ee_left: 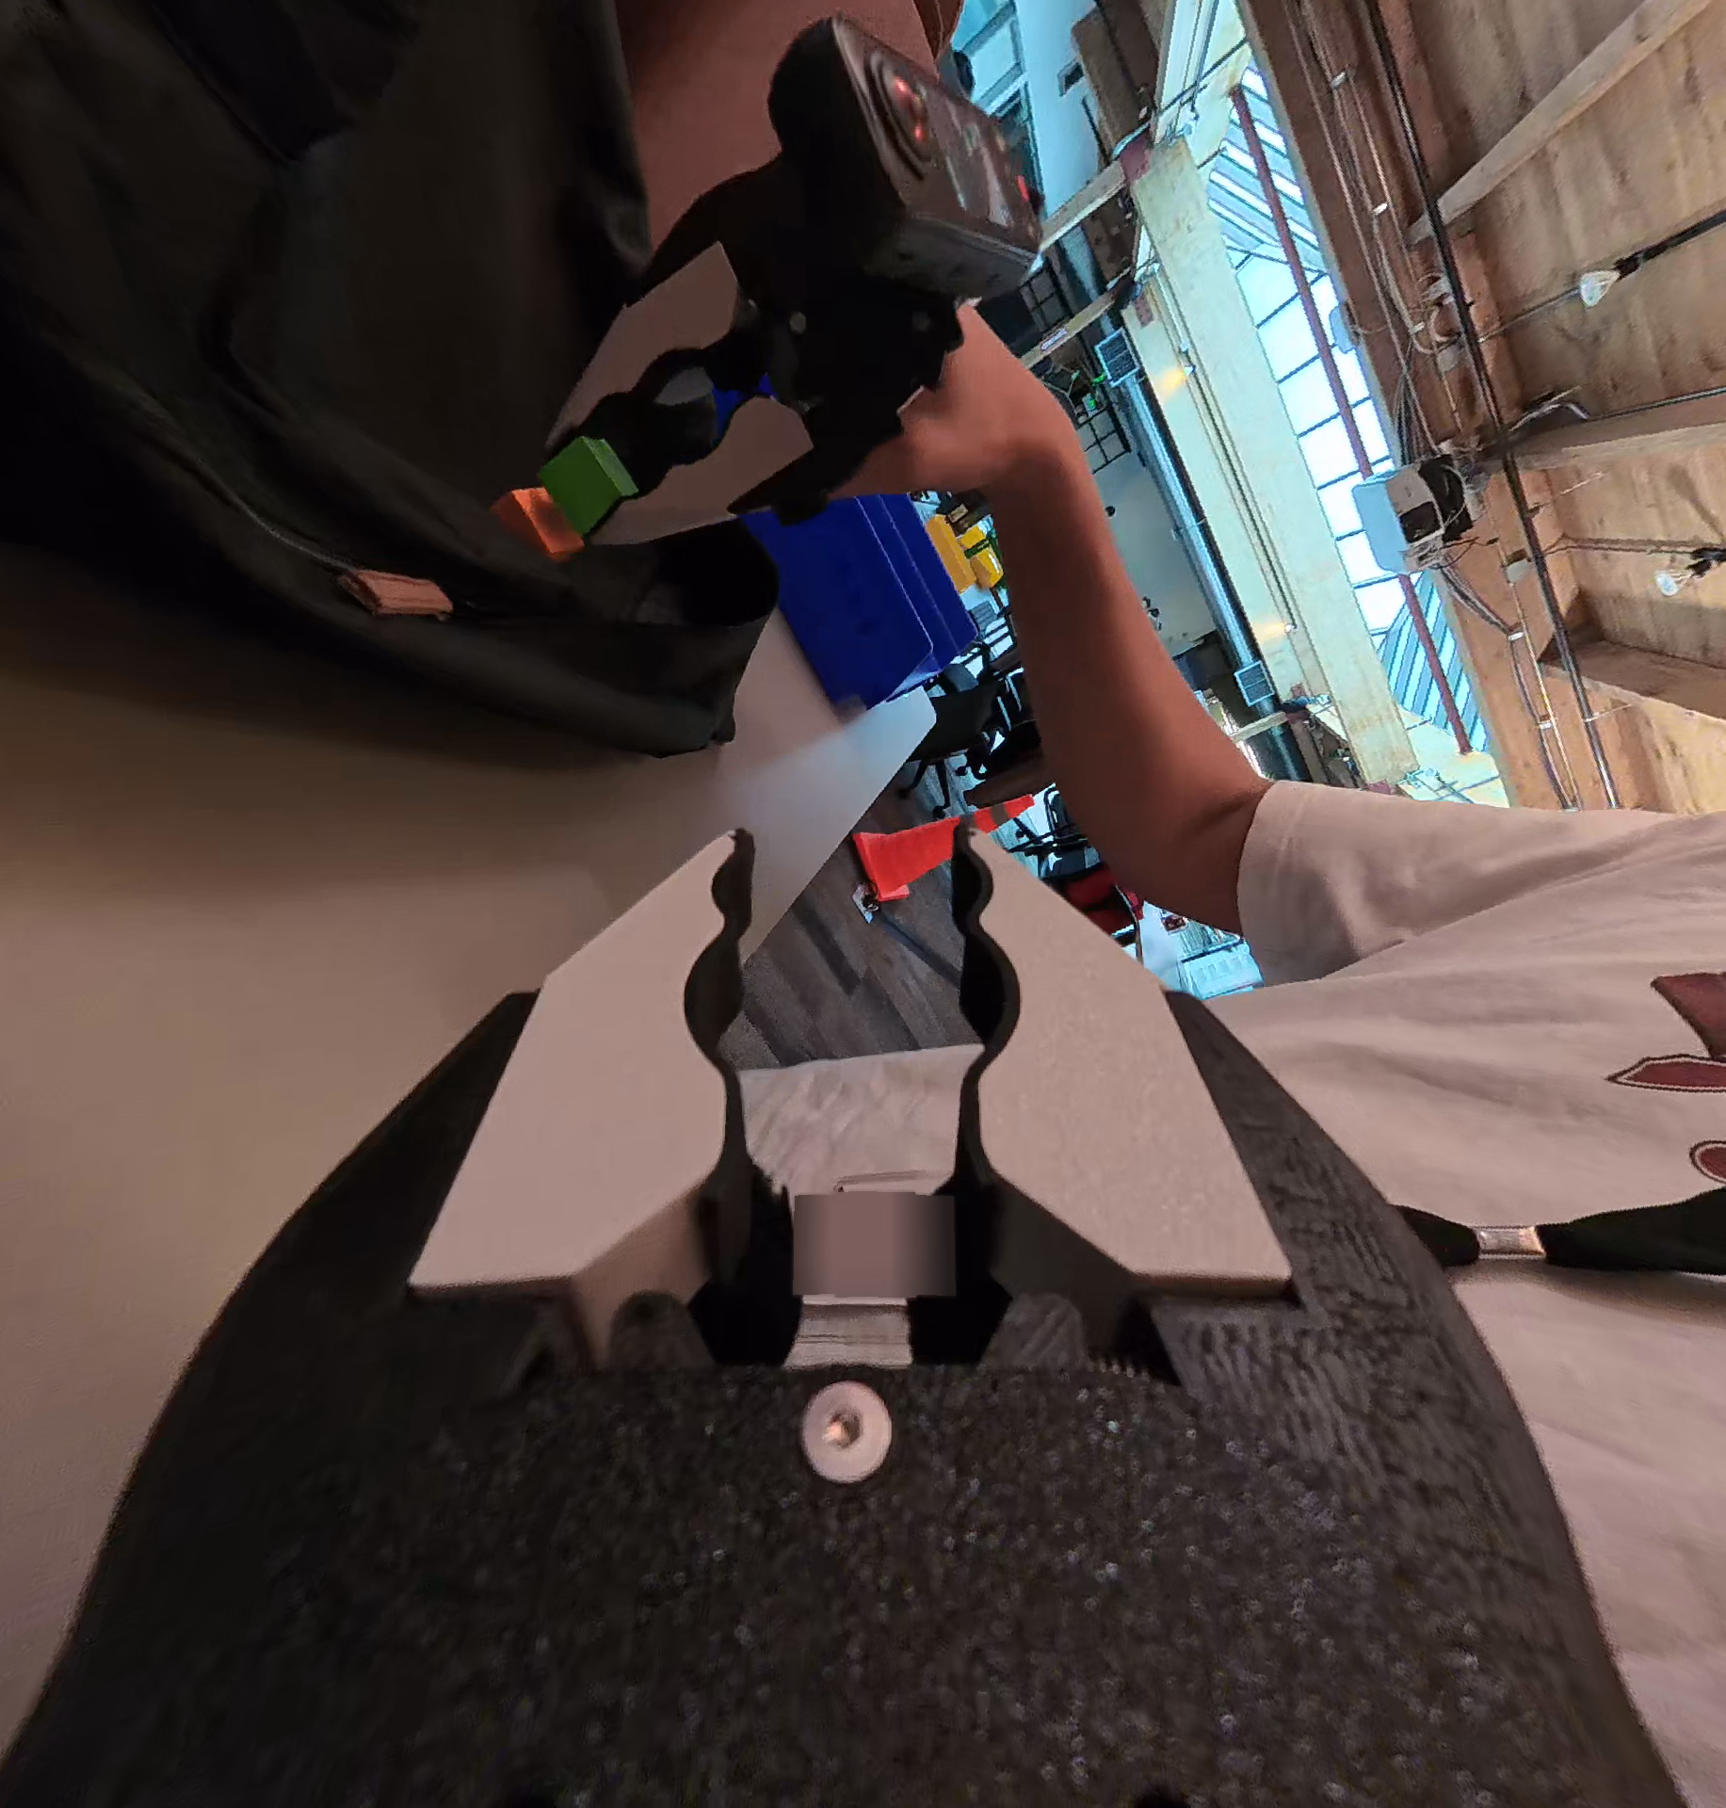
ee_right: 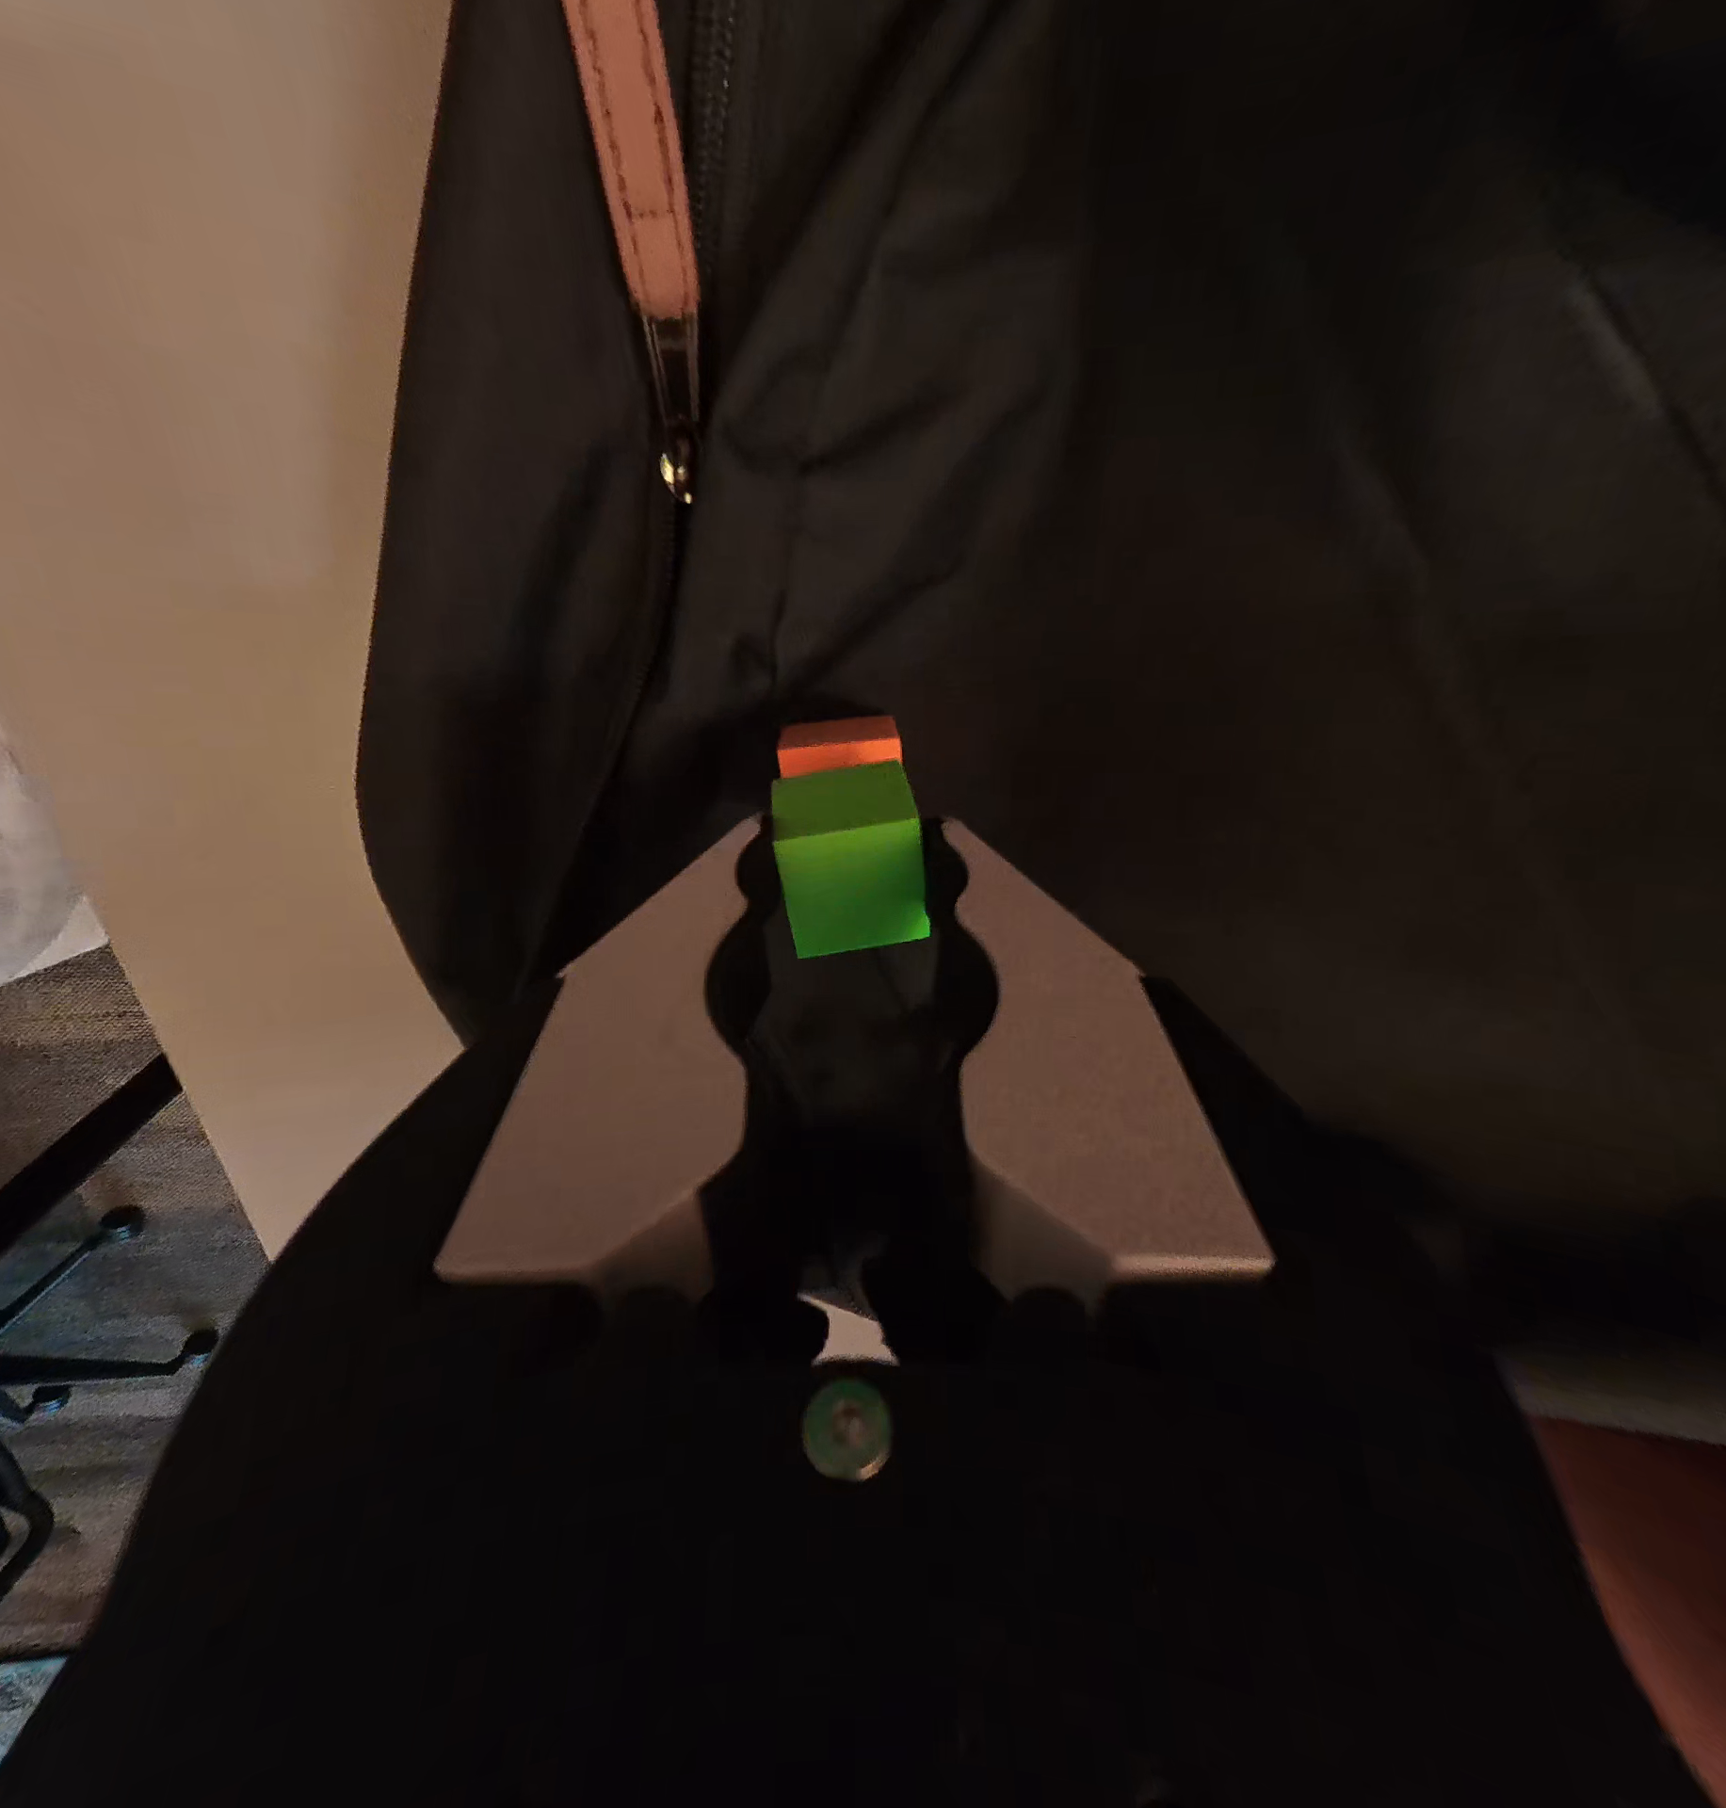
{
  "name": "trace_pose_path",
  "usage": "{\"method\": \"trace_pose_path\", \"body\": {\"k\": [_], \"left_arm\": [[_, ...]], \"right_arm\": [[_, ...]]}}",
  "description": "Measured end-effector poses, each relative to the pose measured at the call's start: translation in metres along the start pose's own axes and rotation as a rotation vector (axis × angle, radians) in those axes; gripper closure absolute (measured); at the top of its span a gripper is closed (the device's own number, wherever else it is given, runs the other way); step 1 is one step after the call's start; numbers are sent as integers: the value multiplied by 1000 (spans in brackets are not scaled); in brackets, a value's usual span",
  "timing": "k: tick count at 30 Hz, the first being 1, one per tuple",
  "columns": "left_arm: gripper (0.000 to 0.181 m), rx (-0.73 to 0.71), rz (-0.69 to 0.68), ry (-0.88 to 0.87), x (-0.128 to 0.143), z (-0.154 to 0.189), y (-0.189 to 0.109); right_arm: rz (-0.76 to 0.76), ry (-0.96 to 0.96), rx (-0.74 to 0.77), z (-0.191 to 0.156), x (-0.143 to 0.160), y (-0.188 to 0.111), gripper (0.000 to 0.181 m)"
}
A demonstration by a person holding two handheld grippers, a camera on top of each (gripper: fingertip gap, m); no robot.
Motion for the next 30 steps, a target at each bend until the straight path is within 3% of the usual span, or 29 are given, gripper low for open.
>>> {"method": "trace_pose_path", "body": {"k": [16,22,26,30], "left_arm": [[140,-18,-19,-11,-5,-1,-1],[140,-32,-35,-12,-1,-3,-1],[140,-104,-40,18,0,-5,-5],[140,-247,-32,94,0,-10,-15]], "right_arm": [[2,76,-10,0,-1,13,152],[25,82,9,-3,2,8,138],[145,156,81,-14,12,-19,131],[443,366,208,-44,39,-53,129]]}}
Point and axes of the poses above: each gripper's, where its closed fingertips meet, y out along the fingers, x out of its underside, z = x × y across the jaws, the point moved 10 cm from there along -y, back along the fingers, and after that the axes turned 6 degrees about -y, right-handed, at the moved point
